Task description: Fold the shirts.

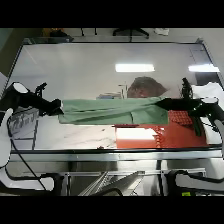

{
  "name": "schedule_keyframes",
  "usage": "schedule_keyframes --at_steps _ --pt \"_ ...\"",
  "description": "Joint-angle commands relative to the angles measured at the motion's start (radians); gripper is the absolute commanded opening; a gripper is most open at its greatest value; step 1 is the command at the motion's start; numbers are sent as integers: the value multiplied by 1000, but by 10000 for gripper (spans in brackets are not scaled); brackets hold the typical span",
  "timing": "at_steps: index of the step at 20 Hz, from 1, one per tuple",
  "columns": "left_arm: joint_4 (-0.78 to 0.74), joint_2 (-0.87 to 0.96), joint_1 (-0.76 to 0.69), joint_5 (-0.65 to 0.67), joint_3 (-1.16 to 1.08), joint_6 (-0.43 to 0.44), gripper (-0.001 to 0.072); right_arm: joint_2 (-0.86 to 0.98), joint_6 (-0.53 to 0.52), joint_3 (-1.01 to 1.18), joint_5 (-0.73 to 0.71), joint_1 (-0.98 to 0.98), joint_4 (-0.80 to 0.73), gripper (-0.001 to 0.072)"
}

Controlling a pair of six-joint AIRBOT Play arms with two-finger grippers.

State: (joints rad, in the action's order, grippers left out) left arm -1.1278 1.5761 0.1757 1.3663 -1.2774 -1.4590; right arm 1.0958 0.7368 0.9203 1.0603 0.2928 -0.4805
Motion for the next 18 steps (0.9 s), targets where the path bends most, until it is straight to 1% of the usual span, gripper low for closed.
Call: schedule_keyframes --at_steps 1,4,5,6,7,8,9,10,11,12,13,14,16,18 --pt "2 181 -29 -21 -161 -8 16 200 -97 91 -43 -44 59 27" --pt "2 289 -29 4 -260 -8 17 259 -117 115 -43 -46 54 34" --pt "-1 309 -29 20 -283 -8 18 254 -116 125 -42 -37 47 91" --pt "-4 320 -29 40 -305 -8 23 241 -116 138 -36 -23 46 211" --pt "-4 323 -29 59 -327 -8 323 219 -116 157 -34 -3 34 255" --pt "-4 322 -29 69 -347 -9 713 193 -116 179 -36 20 0 257" --pt "-3 322 -29 89 -377 -14 696 171 -103 198 -44 43 -43 339" --pt "-3 322 -29 122 -416 -17 696 154 -72 211 -67 67 -93 518" --pt "-3 322 -29 151 -451 -23 696 144 -27 212 -86 89 -138 615" --pt "-3 322 -29 186 -495 -40 695 145 16 212 -84 109 -176 660" --pt "4 322 -31 217 -537 -55 696 152 43 212 -67 122 -211 682" --pt "19 322 -39 244 -574 -66 695 163 54 212 -37 128 -235 682" --pt "77 322 -61 286 -632 -69 695 195 54 212 23 129 -238 685" --pt "88 322 -101 299 -669 -69 695 230 57 212 64 129 -235 685"
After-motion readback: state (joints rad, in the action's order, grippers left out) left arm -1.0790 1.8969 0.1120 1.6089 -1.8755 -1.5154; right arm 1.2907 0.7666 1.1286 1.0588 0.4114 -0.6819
